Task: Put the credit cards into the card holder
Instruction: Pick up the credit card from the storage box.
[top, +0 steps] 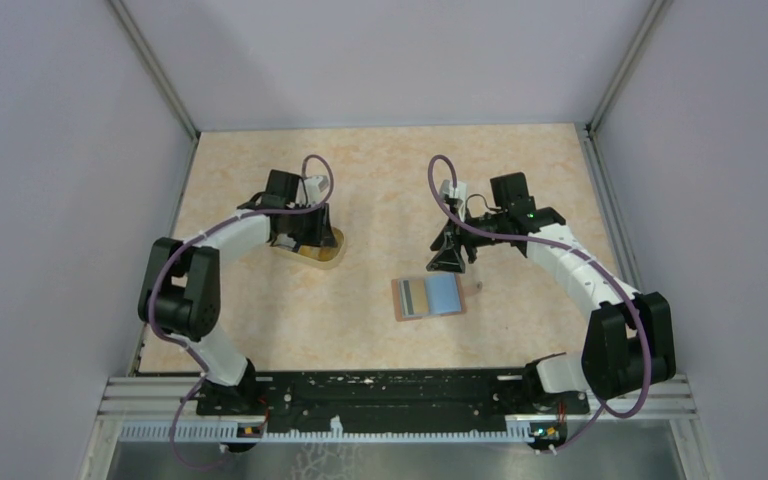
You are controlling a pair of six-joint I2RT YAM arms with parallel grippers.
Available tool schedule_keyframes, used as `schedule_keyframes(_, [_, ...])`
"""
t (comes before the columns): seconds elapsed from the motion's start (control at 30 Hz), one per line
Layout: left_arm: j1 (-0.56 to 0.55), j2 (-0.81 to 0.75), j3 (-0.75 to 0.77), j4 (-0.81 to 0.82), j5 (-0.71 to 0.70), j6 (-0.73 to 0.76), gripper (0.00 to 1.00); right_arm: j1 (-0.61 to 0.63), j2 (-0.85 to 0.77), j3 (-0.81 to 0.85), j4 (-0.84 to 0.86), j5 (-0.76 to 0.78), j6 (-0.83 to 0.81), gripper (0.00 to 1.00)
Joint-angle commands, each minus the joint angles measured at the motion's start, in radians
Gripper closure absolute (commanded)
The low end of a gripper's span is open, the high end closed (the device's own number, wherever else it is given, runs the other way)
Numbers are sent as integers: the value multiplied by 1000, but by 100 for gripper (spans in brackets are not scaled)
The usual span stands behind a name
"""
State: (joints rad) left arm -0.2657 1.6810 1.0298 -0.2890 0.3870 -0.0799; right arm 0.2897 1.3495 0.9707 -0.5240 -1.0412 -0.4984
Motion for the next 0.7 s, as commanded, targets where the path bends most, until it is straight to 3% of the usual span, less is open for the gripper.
schedule_keyframes(0.0, [3,48,42,-17,39,3,64,-3,-30,28,16,-21,-20,40])
schedule_keyframes(0.1, [3,66,52,-20,46,3,65,-3,-32,29,16,-20,-20,40])
schedule_keyframes(0.23, [3,74,61,-28,35,3,73,-3,-32,28,16,-21,-20,40])
schedule_keyframes(0.37, [4,69,62,-29,29,0,100,-3,-32,29,16,-21,-20,40])
schedule_keyframes(0.67, [28,38,44,-18,35,-7,100,-3,-33,29,17,-21,-20,40])
